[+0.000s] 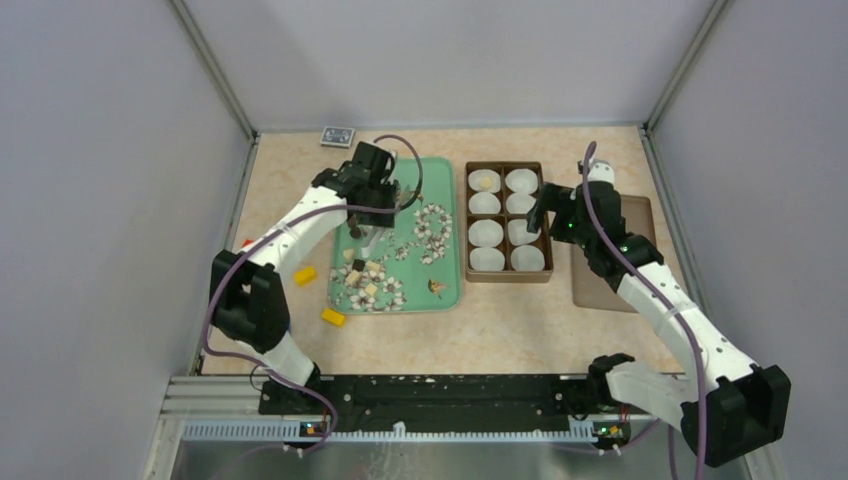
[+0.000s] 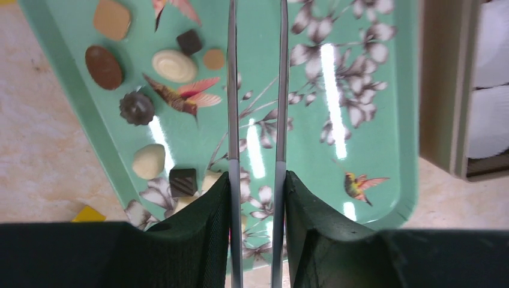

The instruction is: Pack the chocolate

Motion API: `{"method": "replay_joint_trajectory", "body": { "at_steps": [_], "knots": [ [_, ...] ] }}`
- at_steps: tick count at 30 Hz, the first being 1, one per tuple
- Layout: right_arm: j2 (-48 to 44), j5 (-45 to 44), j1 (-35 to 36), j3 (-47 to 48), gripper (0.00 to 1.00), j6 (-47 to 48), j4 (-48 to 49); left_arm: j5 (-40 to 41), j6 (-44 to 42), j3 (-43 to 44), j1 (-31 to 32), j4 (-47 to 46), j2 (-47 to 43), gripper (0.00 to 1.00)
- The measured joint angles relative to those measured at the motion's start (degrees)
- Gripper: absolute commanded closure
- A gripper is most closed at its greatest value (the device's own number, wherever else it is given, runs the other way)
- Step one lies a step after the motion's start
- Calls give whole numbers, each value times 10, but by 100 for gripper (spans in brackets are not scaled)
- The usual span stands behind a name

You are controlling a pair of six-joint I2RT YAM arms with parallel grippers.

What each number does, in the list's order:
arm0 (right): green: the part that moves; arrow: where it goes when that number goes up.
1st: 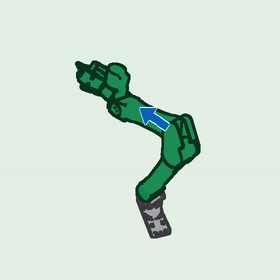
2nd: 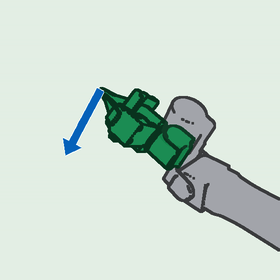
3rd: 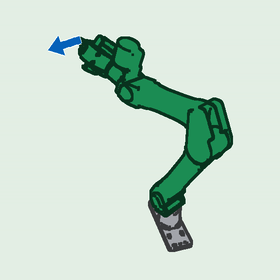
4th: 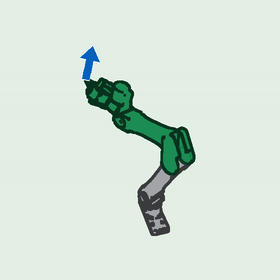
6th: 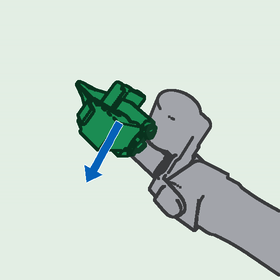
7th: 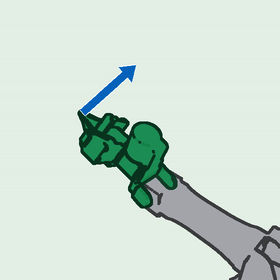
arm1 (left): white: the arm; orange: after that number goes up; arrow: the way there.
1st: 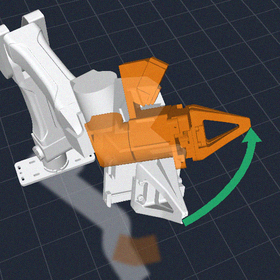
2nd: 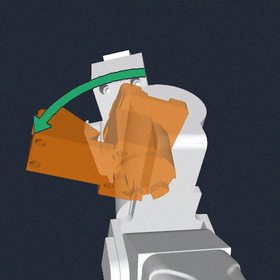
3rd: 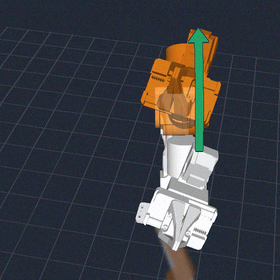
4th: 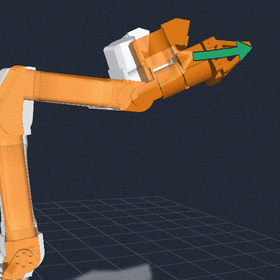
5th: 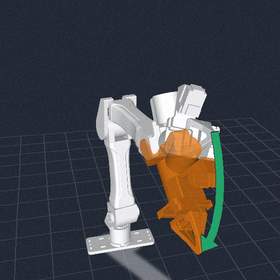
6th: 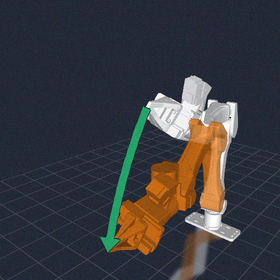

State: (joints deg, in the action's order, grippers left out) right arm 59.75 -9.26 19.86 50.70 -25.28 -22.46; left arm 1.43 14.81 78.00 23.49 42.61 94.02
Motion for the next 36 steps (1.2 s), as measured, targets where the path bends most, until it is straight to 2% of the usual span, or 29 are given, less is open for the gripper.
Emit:
{"method": "replay_joint_trajectory", "body": {
  "at_steps": [8, 13, 17, 24, 36],
  "knots": [
    [-23, -45, 0, 0, 2, 2, -16, -19, 2, 108, 80, -5, 15, 85],
    [-42, -87, -5, 4, 1, 7, -46, -38, 2, 186, 124, -28, 77, 84],
    [-61, -76, -50, 28, 1, -5, -65, -47, 2, 229, 151, -43, 139, 84],
    [-95, -76, -69, 52, 1, -13, -73, -75, 5, 302, 171, -69, 236, 83],
    [-99, -83, -69, 53, 1, -8, -90, -76, 12, 404, 177, -102, 334, 81]
  ]
}}
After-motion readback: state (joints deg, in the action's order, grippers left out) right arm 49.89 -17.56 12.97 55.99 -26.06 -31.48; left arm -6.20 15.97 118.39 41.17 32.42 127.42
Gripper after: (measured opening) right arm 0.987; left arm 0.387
